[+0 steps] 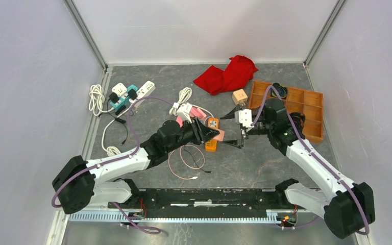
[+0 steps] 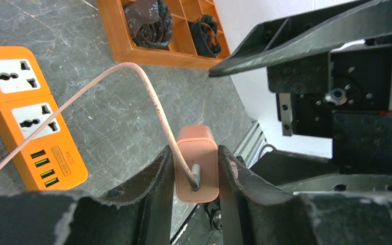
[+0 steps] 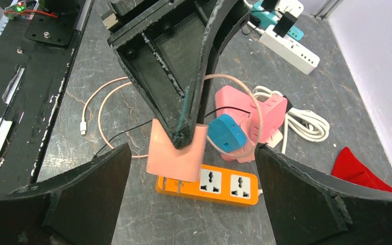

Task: Pull the plug off the socket
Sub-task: Place the plug at the center of the board.

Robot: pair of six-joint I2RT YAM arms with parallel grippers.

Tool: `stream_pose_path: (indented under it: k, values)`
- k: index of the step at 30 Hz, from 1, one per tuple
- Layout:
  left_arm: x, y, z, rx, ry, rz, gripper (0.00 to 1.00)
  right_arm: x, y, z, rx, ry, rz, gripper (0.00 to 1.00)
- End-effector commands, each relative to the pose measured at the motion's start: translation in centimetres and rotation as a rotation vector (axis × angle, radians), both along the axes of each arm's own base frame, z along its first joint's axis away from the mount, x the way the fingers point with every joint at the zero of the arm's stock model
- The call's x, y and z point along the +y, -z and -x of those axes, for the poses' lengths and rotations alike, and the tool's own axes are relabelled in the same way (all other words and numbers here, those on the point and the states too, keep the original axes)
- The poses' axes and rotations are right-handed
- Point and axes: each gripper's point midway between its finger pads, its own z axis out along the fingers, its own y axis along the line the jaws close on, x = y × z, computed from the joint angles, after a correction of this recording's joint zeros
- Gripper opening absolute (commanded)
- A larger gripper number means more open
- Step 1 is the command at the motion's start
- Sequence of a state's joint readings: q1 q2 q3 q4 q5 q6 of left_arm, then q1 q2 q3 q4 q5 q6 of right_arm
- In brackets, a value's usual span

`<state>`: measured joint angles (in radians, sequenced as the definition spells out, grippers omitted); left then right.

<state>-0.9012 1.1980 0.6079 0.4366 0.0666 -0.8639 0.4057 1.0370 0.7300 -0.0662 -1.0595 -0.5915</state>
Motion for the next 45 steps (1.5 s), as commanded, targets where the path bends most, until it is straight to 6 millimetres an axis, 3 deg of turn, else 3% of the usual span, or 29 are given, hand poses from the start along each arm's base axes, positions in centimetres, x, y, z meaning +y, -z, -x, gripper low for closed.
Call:
stream_pose_path:
  k: [1, 13, 14, 18, 19, 22, 24, 27, 30, 34, 38, 41, 44, 45]
  values:
    - [0.0, -3.6, -1.0, -0.048, -0.061, 0.111, 0.02, 0.9, 0.9, -0.5, -0.012, 0.015, 0.030, 0.98]
    - [0.4, -4.4, -1.3, -0.056, -0.088, 0.134, 0.02, 2.8, 2.9, -0.7, -0.001, 0.046, 0.095, 0.80]
    - [0.3, -4.4, -1.3, -0.059, -0.086, 0.135, 0.02, 2.9, 2.9, -0.7, 0.000, 0.047, 0.096, 0.75]
    - [0.2, -4.3, -1.2, -0.058, -0.075, 0.128, 0.05, 2.9, 2.7, -0.9, -0.002, 0.055, 0.101, 0.38]
    - [0.1, -4.2, -1.1, -0.056, -0.071, 0.125, 0.12, 2.9, 2.6, -1.1, -0.006, 0.060, 0.103, 0.27]
    - [-0.1, -4.2, -0.9, -0.062, -0.049, 0.109, 0.51, 2.8, 2.4, -1.2, -0.018, 0.065, 0.112, 0.00]
    - [-0.2, -4.7, -0.4, -0.089, -0.016, 0.087, 0.70, 2.7, 2.4, -1.1, -0.028, 0.059, 0.116, 0.00]
    - [0.2, -4.9, 0.2, -0.134, 0.026, -0.007, 0.86, 2.6, 2.3, -1.1, -0.030, 0.050, 0.115, 0.00]
    - [1.4, -5.2, 0.9, -0.182, 0.072, -0.167, 0.93, 2.3, 2.2, -0.9, -0.034, 0.029, 0.120, 0.00]
    - [3.7, -6.6, 2.1, -0.311, 0.157, -0.355, 0.93, 1.3, 1.0, -0.8, -0.075, 0.005, 0.127, 0.00]
    - [5.9, -10.0, 3.5, -0.496, 0.223, -0.434, 1.00, -0.6, -2.4, -0.6, -0.173, 0.029, 0.134, 0.00]
    - [8.7, -12.1, 3.2, -0.646, 0.139, -0.478, 1.00, -1.9, -6.0, -0.5, -0.265, 0.096, 0.117, 0.00]
    - [11.6, -11.8, 1.6, -0.729, -0.019, -0.543, 1.00, -3.1, -10.0, -1.2, -0.311, 0.169, 0.136, 0.00]
    - [12.2, -10.6, 1.1, -0.738, -0.058, -0.566, 1.00, -3.4, -11.1, -1.5, -0.317, 0.196, 0.140, 0.00]
